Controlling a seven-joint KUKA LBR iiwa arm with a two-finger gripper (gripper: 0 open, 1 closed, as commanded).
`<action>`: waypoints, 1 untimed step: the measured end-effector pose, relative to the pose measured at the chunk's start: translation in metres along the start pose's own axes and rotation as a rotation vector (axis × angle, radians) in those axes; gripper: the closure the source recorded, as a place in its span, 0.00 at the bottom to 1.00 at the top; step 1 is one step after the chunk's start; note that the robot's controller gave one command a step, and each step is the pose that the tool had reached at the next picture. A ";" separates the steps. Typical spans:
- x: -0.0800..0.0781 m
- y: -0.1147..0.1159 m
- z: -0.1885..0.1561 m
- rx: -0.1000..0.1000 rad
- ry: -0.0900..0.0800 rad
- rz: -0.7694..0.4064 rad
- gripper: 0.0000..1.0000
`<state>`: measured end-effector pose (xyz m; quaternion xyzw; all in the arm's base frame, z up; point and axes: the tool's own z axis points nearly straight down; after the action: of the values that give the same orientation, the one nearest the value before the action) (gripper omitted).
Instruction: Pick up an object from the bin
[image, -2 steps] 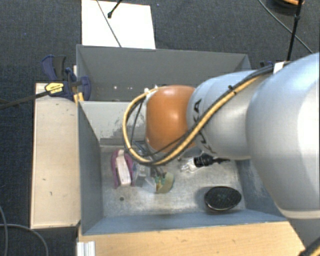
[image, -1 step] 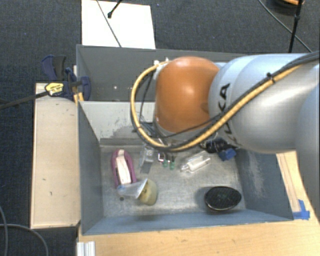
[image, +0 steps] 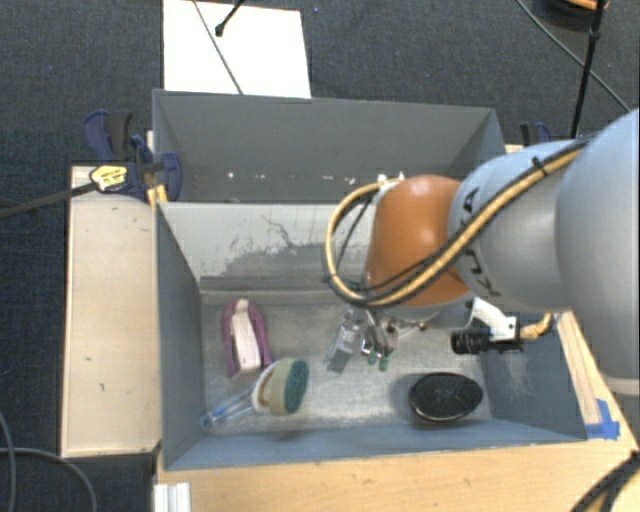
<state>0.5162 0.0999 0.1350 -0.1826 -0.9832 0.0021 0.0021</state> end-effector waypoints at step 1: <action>0.026 0.069 0.043 -0.005 -0.008 -0.094 1.00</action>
Offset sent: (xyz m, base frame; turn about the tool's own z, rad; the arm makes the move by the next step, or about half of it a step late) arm -0.0014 0.0726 -0.0430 -0.0881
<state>0.5163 0.1737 0.0919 -0.1364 -0.9907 0.0004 -0.0020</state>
